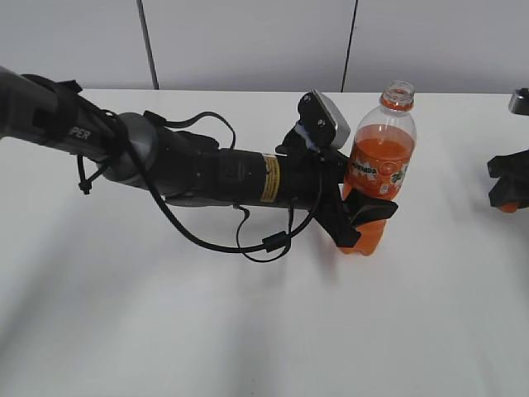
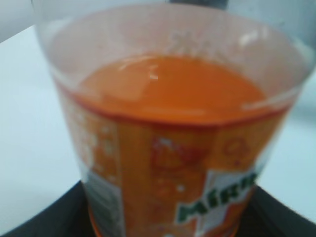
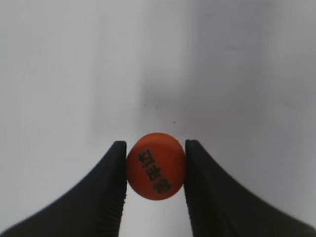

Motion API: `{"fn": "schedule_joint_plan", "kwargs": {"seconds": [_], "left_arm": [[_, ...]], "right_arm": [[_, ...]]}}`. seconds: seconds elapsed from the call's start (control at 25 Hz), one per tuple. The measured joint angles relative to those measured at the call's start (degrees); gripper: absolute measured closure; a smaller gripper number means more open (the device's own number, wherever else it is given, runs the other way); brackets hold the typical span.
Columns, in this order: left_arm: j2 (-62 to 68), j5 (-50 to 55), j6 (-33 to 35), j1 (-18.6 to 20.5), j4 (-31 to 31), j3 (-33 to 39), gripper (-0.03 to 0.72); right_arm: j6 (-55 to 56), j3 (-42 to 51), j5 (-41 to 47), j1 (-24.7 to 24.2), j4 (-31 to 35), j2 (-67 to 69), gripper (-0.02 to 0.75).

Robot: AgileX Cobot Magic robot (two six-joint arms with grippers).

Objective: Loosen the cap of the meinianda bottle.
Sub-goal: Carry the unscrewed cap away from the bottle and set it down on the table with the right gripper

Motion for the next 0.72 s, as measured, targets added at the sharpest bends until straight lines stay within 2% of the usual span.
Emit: {"fn": "schedule_joint_plan", "kwargs": {"seconds": [0.36, 0.44, 0.72], "left_arm": [[0.0, -0.06, 0.07, 0.0, 0.0, 0.0, 0.265], [0.0, -0.06, 0.07, 0.0, 0.0, 0.0, 0.265], [0.0, -0.06, 0.07, 0.0, 0.0, 0.0, 0.265]], "right_arm": [[-0.54, 0.0, -1.38, 0.0, -1.36, 4.98, 0.465], [-0.59, 0.0, -1.38, 0.0, -1.36, 5.11, 0.444], [-0.72, 0.0, -1.55, 0.0, -1.32, 5.11, 0.183]]}}
